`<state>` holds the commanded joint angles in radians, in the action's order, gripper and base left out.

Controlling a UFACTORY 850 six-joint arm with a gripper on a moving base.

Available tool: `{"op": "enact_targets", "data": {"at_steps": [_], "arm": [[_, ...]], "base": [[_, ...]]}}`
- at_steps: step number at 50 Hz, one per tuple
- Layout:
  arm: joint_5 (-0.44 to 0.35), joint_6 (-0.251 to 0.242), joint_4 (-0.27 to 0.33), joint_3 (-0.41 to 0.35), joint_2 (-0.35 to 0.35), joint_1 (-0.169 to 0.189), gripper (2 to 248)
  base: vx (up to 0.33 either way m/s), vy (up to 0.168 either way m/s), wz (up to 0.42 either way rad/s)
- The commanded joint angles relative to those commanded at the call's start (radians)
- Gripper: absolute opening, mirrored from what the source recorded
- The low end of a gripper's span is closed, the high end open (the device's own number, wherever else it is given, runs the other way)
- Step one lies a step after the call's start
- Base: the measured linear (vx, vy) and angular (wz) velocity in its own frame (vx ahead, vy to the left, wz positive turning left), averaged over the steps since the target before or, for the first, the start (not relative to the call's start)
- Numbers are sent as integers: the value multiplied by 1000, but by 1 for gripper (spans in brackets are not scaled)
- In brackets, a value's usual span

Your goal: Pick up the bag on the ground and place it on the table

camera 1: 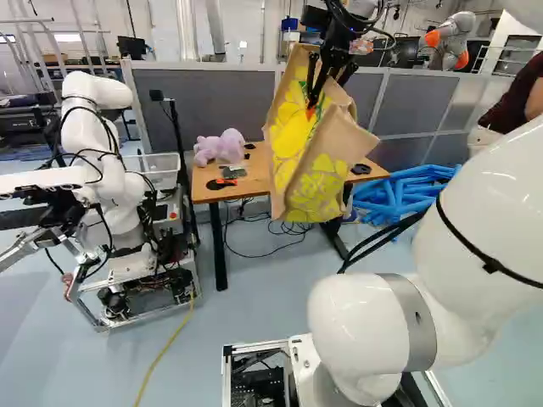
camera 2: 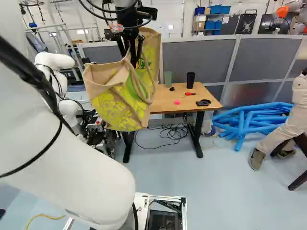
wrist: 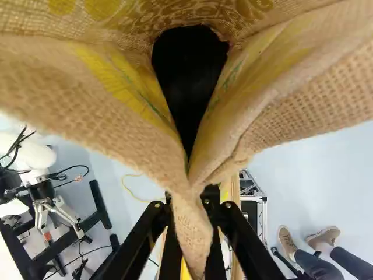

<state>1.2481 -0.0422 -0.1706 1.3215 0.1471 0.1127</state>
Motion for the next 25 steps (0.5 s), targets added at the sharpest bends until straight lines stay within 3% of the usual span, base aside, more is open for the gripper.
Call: {"op": "enact_targets", "data": {"at_steps": [25], "arm": [[0, 0, 0, 0, 0, 0, 33]], "base": [[117, -73, -2]]}}
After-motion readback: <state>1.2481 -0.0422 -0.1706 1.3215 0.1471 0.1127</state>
